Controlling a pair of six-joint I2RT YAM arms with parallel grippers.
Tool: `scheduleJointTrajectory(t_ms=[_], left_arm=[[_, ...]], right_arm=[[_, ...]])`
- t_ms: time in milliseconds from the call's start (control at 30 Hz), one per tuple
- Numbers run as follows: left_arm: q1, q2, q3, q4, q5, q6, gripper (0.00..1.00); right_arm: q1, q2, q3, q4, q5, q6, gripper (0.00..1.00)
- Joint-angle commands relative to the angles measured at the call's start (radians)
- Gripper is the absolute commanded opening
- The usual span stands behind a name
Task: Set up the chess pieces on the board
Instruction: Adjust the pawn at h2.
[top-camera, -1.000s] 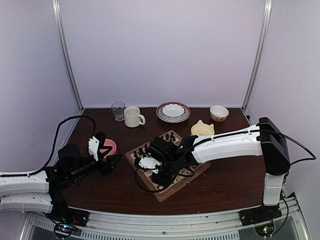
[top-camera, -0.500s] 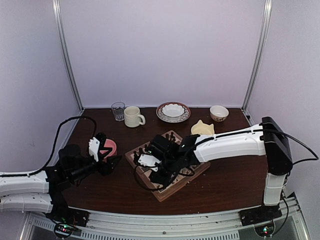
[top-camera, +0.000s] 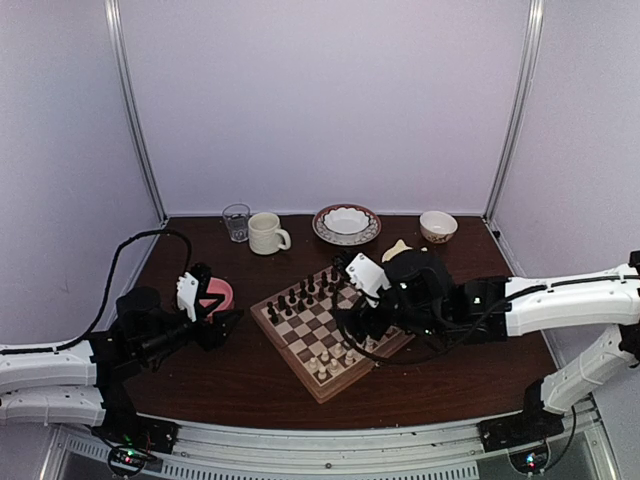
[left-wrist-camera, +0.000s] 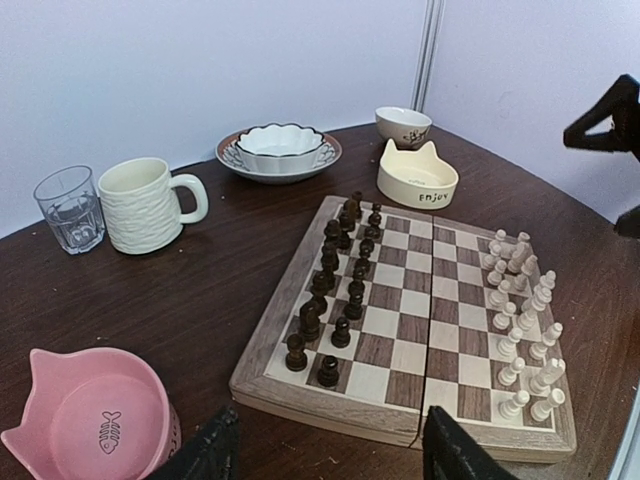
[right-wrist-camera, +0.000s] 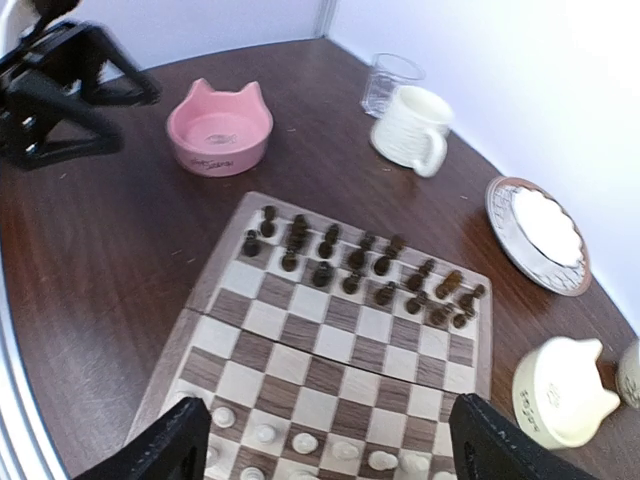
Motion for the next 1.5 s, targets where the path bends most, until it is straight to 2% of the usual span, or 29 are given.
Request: scheduleJointTrajectory(t_ms=[0,100,200,300,400,533,733,1100,1233,1467], left_arm=[[-0.006,-0.011,0.027,0.009,0.005,-0.014,0.63],[-0.006,-0.012,0.03,0.006,0.004,-0.014,0.63],[-0.005,-0.007,0.031,0.004,-0.001,-0.013,0.63],[-0.006,0.0,0.033,0.003,-0.007,-0.013,0.63],[-0.005,0.011,0.036,0.009,-0.005,-0.014,0.63],[-0.006,0.018,0.043,0.003,0.003,-0.02,0.63],[-0.005,-0.001,0.039,-0.007,-0.006,-0.018,0.63],[-0.006,0.019,0.046,-0.009,-0.01,-0.016,0.63],[-0.005,0.019,0.047,-0.01,-0.009,-0.017,0.63],[-0.006,0.021,0.048,-0.011,-0.009,-0.017,0.63]], right_arm=[[-0.064,-0.124,-0.12,0.176,0.225,-0.003,0.96],[-0.157,-0.173,-0.132,0.101,0.154,0.037,0.91],[-0.22,-0.183,-0.092,-0.056,0.047,0.107,0.82],[-0.244,-0.182,-0.068,-0.18,0.007,0.104,0.6],[-0.293,-0.162,-0.046,-0.277,-0.052,0.134,0.51],[-0.382,-0.102,-0.02,-0.339,-0.209,0.187,0.45],[-0.445,-0.003,0.013,-0.383,-0.345,0.214,0.4],[-0.456,0.066,0.026,-0.383,-0.343,0.212,0.38],[-0.463,0.09,0.026,-0.353,-0.332,0.216,0.32],[-0.477,0.116,0.024,-0.33,-0.338,0.221,0.3]])
